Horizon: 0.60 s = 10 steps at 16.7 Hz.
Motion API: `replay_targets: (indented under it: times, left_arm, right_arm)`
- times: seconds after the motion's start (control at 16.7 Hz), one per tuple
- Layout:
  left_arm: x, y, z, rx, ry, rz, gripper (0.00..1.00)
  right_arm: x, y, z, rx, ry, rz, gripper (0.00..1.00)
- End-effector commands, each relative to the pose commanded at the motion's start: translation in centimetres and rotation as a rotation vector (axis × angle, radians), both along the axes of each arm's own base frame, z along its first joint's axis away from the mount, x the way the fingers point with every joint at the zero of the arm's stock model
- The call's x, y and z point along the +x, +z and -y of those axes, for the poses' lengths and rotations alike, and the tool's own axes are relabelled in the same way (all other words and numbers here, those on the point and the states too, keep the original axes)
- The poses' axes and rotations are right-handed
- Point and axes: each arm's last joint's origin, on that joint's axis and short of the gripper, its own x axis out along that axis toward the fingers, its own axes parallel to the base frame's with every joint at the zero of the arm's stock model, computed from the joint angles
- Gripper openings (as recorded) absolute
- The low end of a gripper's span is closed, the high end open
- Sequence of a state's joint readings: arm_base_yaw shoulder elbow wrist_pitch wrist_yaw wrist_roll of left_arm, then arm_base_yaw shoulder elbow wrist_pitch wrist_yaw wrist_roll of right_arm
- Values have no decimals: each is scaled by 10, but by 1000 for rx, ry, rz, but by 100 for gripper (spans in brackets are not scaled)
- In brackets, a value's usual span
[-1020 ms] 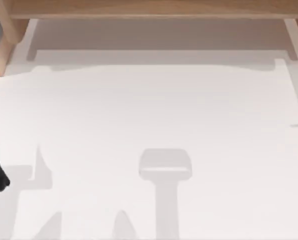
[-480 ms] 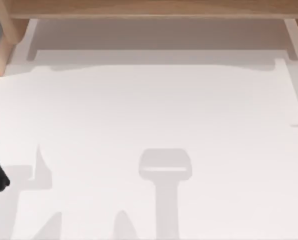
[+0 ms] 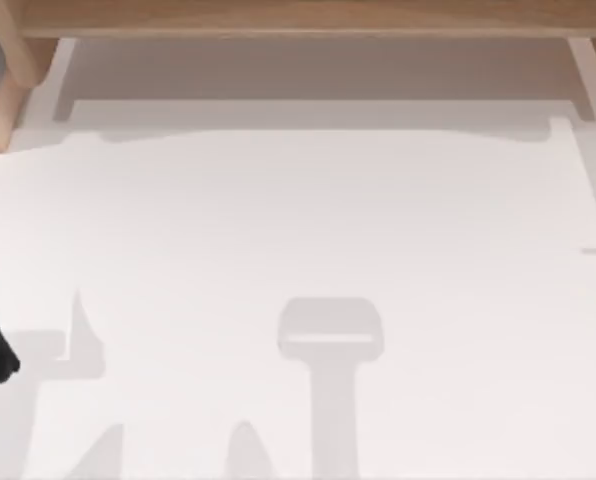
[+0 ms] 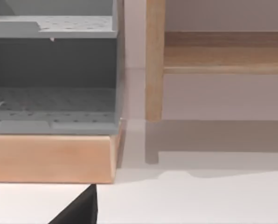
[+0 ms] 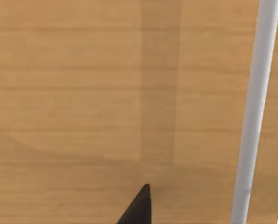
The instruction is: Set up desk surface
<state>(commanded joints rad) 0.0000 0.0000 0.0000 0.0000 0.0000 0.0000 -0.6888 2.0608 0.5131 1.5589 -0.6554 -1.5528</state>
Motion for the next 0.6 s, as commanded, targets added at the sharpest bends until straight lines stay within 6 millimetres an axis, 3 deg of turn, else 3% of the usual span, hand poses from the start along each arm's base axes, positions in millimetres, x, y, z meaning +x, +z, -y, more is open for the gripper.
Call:
replay_targets:
  times: [0.36, 0.6]
  left_arm:
    - [0, 0, 0, 0, 0, 0, 100]
    - [0, 0, 0, 0, 0, 0, 100]
  right_arm:
    - [0, 0, 0, 0, 0, 0, 2]
    - [0, 0, 0, 0, 0, 0, 0]
